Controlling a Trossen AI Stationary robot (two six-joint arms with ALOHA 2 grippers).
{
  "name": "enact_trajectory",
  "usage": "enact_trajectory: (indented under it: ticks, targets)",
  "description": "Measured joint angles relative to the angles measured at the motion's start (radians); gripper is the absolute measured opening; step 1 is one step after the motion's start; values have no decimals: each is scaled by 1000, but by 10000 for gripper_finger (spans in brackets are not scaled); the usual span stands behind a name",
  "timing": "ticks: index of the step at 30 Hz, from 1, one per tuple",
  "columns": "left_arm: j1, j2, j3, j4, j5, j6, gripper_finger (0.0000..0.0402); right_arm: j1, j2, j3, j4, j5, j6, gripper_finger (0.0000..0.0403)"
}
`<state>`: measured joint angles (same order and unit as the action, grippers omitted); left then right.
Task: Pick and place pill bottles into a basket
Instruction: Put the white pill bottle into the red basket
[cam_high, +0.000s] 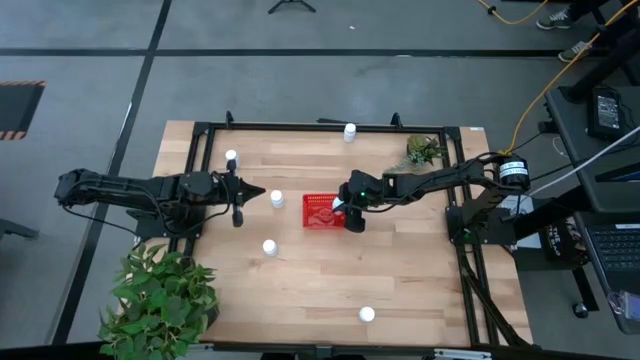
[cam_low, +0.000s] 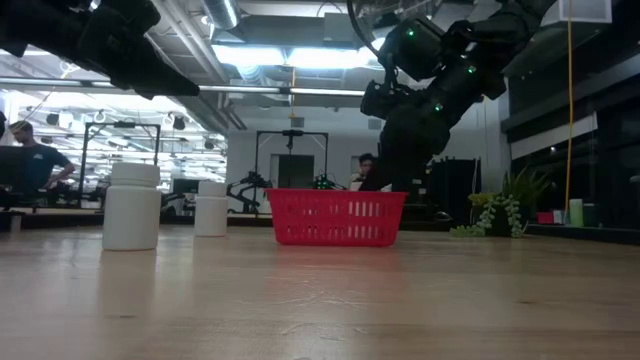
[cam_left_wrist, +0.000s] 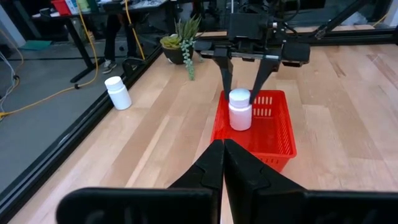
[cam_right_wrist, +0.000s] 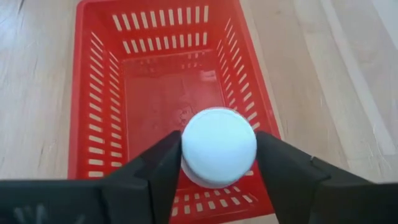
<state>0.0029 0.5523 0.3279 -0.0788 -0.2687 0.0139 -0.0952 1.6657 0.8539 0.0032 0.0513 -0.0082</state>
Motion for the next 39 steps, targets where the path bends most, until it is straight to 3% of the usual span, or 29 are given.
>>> enact_trajectory:
  ticks: [13,19,22,27,33,37,39]
  targets:
    - [0,0,0,0,0,0,6,0,-35,56,-46,0,-49,231]
    - [0,0,0,0,0,0,5,-7,-125,103,-89,2,-122,231]
    - [0,0,0,0,-2,0,9,-8,-188,105,-83,52,-160,225]
    - [0,0,0,-1,-7,0,16,-14,-269,103,-106,110,-192,179]
    - [0,0,0,-9,-31,63,40,-25,-303,12,-51,106,-211,81]
    - [0,0,0,-10,-52,68,73,-42,-303,-68,73,109,-211,15]
    - [0,0,0,-15,-53,88,94,-47,-303,-103,141,108,-212,7]
